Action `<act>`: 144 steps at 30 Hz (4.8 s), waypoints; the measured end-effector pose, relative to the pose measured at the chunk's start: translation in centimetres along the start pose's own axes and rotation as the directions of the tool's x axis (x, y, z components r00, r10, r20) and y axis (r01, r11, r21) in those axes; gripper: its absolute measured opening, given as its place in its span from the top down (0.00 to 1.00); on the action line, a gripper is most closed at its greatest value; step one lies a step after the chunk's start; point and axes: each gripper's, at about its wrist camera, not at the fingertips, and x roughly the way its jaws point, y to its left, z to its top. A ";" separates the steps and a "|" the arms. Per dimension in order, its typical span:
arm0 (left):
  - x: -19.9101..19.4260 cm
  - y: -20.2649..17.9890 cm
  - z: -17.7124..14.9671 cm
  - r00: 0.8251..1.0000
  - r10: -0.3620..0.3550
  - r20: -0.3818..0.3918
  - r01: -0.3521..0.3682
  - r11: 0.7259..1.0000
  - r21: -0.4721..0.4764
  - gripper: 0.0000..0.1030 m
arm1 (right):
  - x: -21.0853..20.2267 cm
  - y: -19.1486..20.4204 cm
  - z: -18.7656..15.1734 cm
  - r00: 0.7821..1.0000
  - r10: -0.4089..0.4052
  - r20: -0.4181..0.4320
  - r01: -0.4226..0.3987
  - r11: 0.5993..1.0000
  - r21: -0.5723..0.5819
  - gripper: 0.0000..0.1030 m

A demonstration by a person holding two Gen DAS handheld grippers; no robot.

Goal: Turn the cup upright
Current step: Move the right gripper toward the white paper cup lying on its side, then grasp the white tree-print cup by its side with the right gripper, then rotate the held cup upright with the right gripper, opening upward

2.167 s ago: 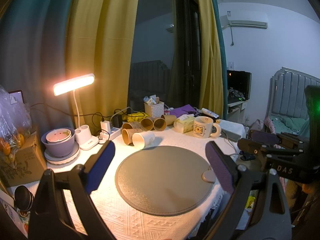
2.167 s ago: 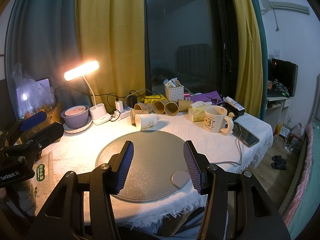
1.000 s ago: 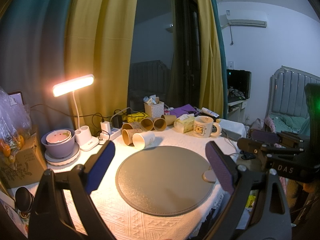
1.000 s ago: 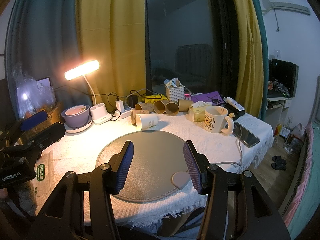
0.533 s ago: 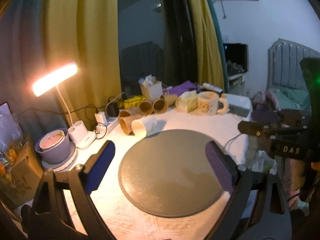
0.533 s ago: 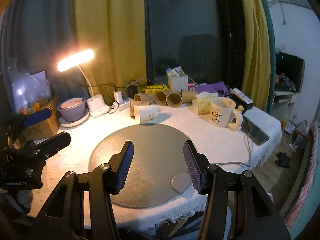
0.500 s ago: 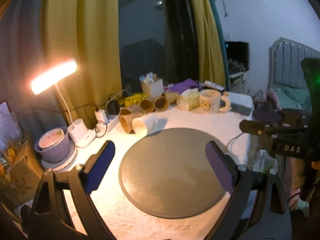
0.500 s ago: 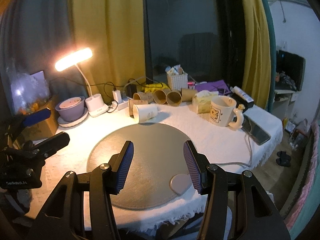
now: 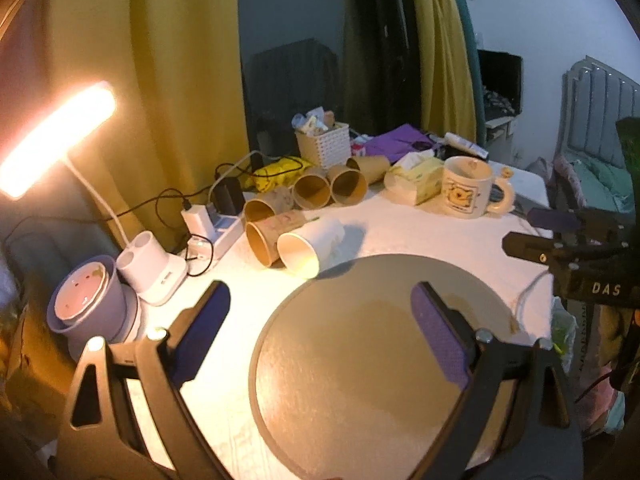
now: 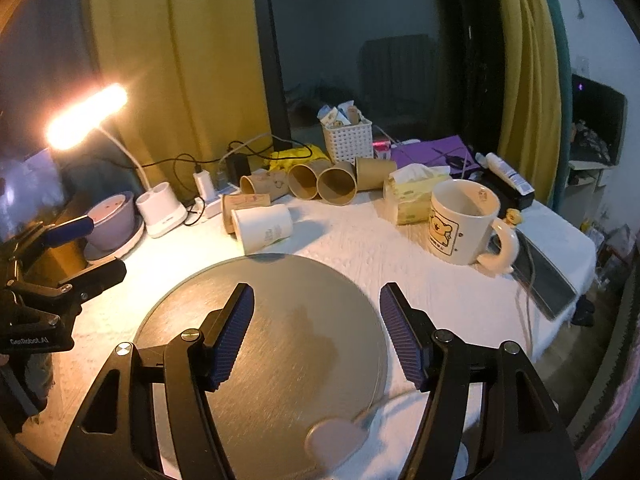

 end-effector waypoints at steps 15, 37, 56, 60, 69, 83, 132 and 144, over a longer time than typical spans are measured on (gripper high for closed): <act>11.4 1.7 3.9 0.994 0.065 -0.088 -0.066 0.998 -0.010 0.10 | 10.4 -4.5 4.6 0.995 0.074 -0.068 -0.073 0.997 0.024 0.33; 22.9 1.0 2.9 0.981 -0.083 -0.174 0.109 0.983 0.145 0.11 | 19.4 -6.3 4.7 0.978 0.109 -0.179 -0.100 0.993 0.063 0.33; 17.5 0.0 2.4 0.955 -0.247 -0.165 0.261 0.963 0.069 0.29 | 14.4 -5.7 4.1 0.987 0.064 -0.147 -0.054 0.996 0.068 0.33; 13.7 -1.8 1.4 0.936 -0.314 -0.157 0.328 0.942 0.069 0.29 | 11.9 -5.2 3.5 0.990 0.048 -0.129 -0.040 0.997 0.064 0.33; 7.5 -5.4 -2.5 0.906 -0.379 -0.186 0.399 0.913 0.085 0.29 | 6.7 -5.5 -0.5 0.990 0.007 -0.137 0.005 0.996 0.088 0.33; 7.3 -7.4 -5.7 0.921 -0.306 -0.240 0.337 0.936 0.104 0.26 | 7.7 -4.8 -4.3 0.965 0.073 -0.252 -0.059 0.996 0.064 0.33; 3.1 8.0 -11.5 0.982 -0.154 -0.107 0.085 0.873 -0.480 0.14 | 13.8 14.8 -2.1 0.809 -0.039 -0.587 -0.434 0.634 -0.640 0.27; 2.6 8.7 -11.8 0.986 -0.132 -0.100 0.068 0.873 -0.483 0.14 | 14.3 15.6 -0.4 0.822 -0.025 -0.570 -0.428 0.633 -0.645 0.32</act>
